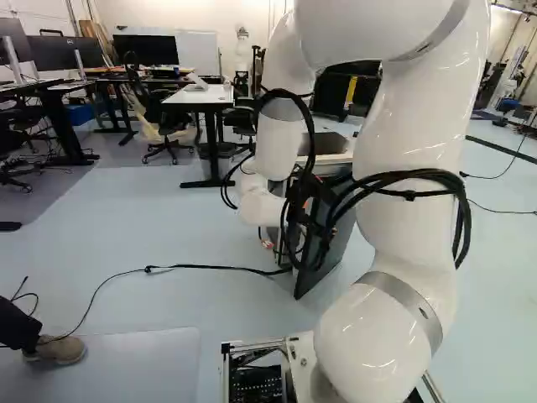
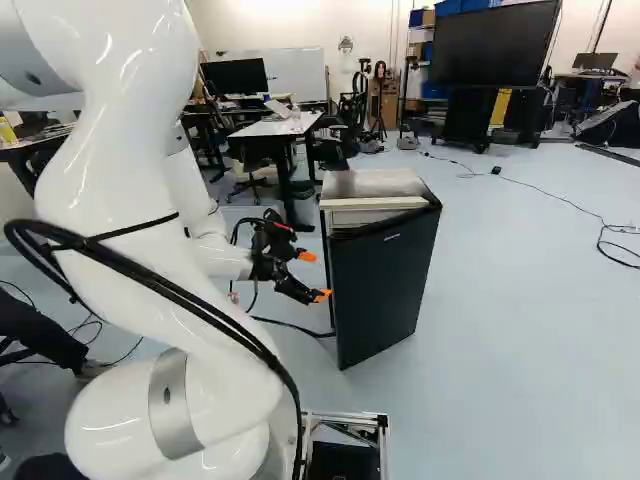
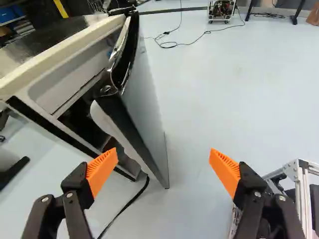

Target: Open the fridge door

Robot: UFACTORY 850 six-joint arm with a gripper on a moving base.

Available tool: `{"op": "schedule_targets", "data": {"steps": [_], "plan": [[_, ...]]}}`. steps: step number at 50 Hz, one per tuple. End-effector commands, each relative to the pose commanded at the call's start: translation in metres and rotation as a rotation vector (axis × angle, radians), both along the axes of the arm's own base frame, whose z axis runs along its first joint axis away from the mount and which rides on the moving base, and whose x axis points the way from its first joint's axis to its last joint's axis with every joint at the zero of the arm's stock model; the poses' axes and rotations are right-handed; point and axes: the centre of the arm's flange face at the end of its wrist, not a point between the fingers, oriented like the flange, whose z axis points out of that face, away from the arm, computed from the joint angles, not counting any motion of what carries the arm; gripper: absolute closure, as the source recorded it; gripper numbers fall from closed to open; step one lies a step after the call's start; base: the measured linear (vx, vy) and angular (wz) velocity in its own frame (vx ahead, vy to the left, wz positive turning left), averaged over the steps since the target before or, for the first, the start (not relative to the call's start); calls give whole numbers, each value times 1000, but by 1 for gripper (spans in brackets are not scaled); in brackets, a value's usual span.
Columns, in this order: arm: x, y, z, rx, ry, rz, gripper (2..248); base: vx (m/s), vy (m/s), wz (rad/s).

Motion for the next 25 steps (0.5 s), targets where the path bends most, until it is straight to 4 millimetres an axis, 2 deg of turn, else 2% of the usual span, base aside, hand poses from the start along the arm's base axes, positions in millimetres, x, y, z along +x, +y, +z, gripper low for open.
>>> {"op": "schedule_targets", "data": {"steps": [25], "plan": [[43,11,4,-16,-58,-28,3,0,0,0]]}}
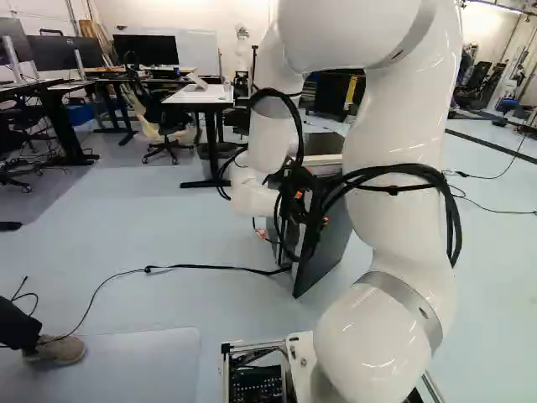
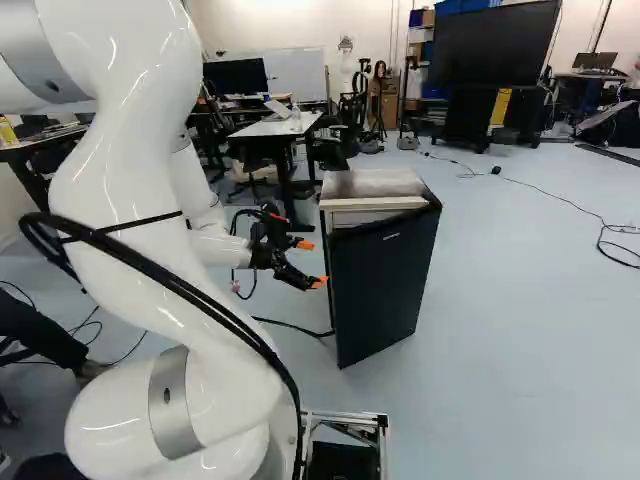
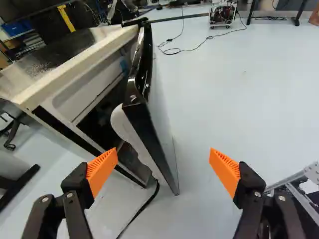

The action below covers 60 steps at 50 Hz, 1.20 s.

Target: Open the fridge door

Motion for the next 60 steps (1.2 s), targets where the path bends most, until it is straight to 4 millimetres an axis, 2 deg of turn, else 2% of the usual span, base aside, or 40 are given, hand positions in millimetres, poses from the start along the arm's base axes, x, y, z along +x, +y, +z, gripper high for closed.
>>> {"op": "schedule_targets", "data": {"steps": [10,47,60], "plan": [[14,-1,1,-8,-20,-19,3,0,0,0],[45,-22,4,-22,-58,-133,3,0,0,0],[56,-39,4,-23,-68,-206,3,0,0,0]]}}
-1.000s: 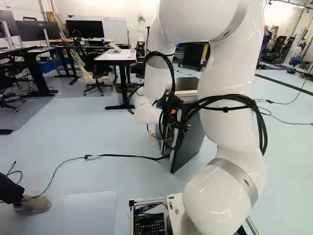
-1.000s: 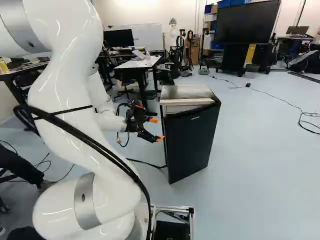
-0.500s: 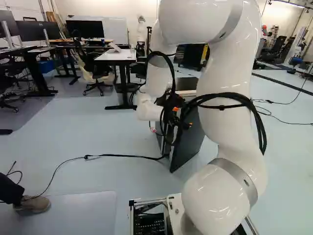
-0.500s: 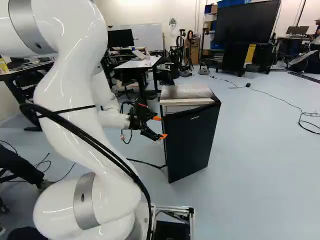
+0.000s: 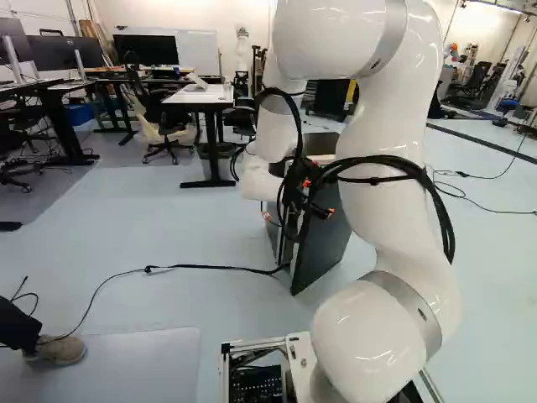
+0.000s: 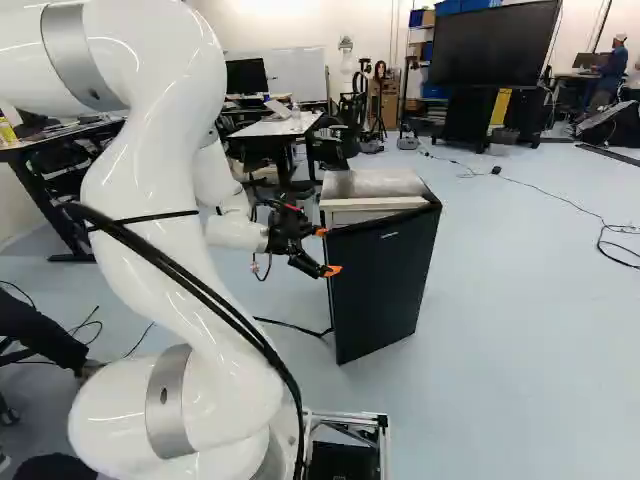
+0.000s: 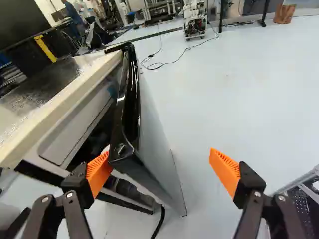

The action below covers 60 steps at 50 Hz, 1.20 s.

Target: Open the fridge door

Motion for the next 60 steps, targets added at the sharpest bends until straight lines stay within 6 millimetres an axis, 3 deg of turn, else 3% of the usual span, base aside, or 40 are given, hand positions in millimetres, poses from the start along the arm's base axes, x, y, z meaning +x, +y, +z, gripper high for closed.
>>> {"op": "schedule_targets", "data": {"steps": [60], "plan": [[21,-121,-3,67,-40,-524,3,0,-1,-1]]}}
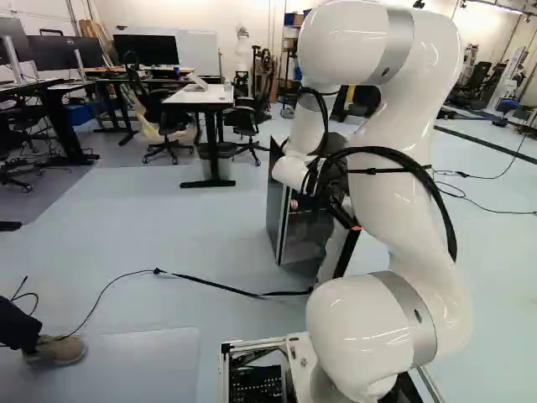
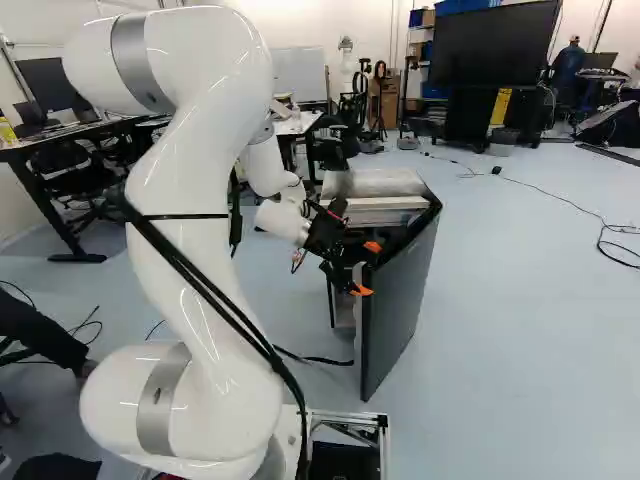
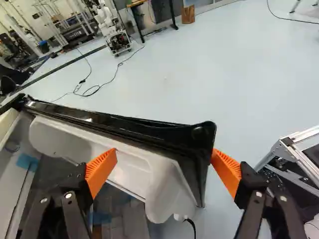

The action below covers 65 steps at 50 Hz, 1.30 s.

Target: Open the fridge door

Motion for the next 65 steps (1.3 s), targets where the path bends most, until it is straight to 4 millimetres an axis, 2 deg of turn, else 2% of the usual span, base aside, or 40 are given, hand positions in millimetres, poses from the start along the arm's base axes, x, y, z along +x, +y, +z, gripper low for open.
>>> {"op": "schedule_targets", "data": {"steps": [47,65], "plan": [[2,-107,0,69,-77,-484,3,0,0,0],[11,-151,2,87,-128,-630,3,0,0,0]]}}
